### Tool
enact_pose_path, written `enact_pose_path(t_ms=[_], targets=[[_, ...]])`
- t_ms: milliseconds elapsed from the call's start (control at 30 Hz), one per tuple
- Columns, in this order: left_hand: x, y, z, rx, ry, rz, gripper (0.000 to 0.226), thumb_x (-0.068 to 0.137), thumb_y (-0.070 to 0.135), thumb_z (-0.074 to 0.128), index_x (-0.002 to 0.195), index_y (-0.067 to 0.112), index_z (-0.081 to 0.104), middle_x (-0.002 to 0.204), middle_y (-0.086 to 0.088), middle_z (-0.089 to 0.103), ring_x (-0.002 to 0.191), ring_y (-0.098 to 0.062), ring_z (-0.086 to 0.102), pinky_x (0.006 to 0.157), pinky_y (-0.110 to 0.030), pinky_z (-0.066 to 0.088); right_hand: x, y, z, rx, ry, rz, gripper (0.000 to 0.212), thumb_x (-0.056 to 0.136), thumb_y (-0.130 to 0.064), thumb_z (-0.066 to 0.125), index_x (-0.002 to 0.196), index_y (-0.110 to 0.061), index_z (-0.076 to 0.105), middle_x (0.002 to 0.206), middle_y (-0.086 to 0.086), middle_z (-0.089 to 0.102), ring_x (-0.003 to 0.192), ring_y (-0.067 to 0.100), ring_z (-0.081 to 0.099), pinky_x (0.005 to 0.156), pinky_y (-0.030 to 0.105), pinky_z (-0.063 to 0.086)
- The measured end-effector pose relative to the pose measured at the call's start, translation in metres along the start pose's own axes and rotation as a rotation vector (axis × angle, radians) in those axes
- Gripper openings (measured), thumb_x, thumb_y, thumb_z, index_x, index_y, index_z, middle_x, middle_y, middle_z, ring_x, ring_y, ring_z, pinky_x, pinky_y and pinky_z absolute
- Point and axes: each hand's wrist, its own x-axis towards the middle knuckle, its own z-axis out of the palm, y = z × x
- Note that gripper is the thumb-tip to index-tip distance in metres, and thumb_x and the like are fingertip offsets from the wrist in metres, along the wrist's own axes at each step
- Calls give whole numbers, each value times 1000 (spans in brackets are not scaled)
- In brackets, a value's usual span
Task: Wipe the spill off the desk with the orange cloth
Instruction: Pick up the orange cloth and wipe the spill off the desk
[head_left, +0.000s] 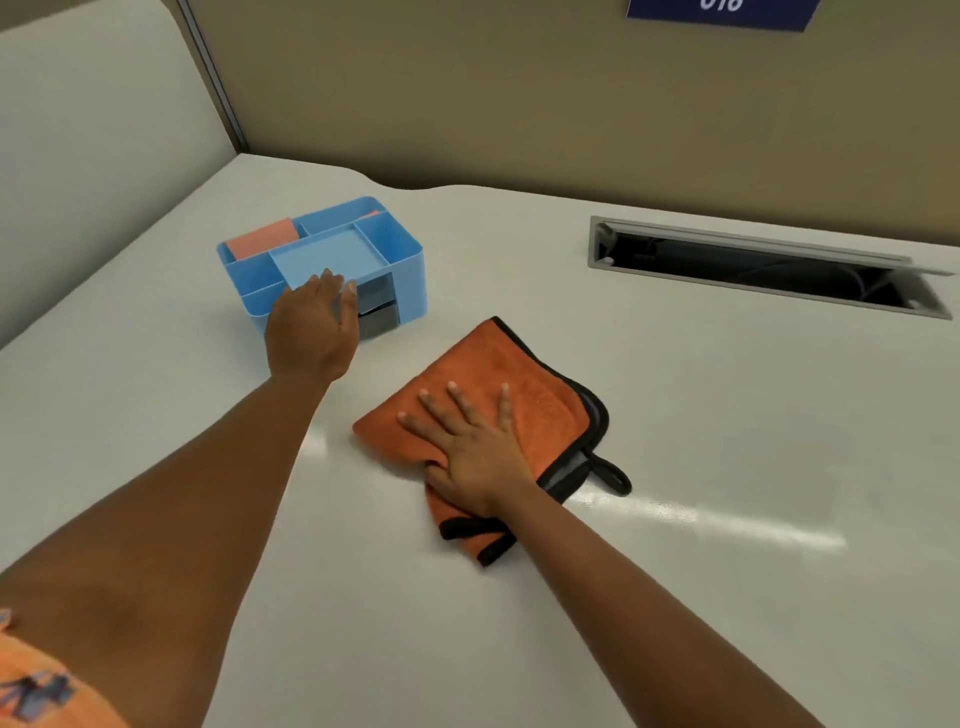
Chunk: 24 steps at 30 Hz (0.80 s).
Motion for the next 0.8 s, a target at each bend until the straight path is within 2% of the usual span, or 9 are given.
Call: enact_pose_path(t_ms=[133, 267, 367, 467, 633, 800], targets=[[0, -2, 1, 8, -7, 18, 48, 98, 33, 26, 121, 1, 53, 121, -24, 61, 112, -40, 54, 98, -51, 42, -33, 86, -9, -78, 40, 352, 54, 86, -61, 17, 138, -52, 5, 158, -7, 1, 144, 27, -11, 98, 65, -25], [-1, -3, 1, 16, 4, 39, 48, 98, 32, 26, 121, -1, 53, 120, -25, 61, 112, -41, 54, 97, -51, 42, -85, 152, -22, -69, 61, 709, 53, 89, -59, 18, 137, -53, -1, 158, -6, -3, 143, 29, -11, 101, 71, -14], [-1, -3, 1, 28, 16, 44, 48, 98, 32, 26, 120, -1, 53, 119, -26, 61, 110, -42, 55, 95, -51, 43, -121, 172, -29, -11, 104, 995, 53, 89, -57, 15, 140, -48, 5, 158, -1, -2, 143, 32, -12, 101, 74, -11], [-1, -2, 2, 40, 17, 45, 50, 98, 32, 24, 114, -4, 54, 113, -29, 62, 105, -43, 56, 93, -52, 44, -133, 161, -33, 98, 197, 1240, 53, 90, -50, 16, 142, -41, 14, 158, 5, 1, 142, 35, -11, 101, 76, -9], [0, -2, 5, 64, 15, 42, 51, 97, 34, 24, 113, -5, 53, 113, -30, 61, 107, -43, 55, 96, -52, 43, -110, 119, -27, 156, 217, 1276, 53, 90, -45, 24, 142, -41, 16, 158, 7, 1, 142, 36, -9, 98, 77, -9], [0, -4, 8, 46, 11, 37, 52, 97, 36, 24, 117, -3, 51, 119, -28, 60, 112, -42, 53, 102, -52, 39, -65, 59, -9, 122, 192, 1050, 52, 90, -44, 26, 140, -46, 11, 158, 5, -1, 142, 36, -10, 94, 77, -14]])
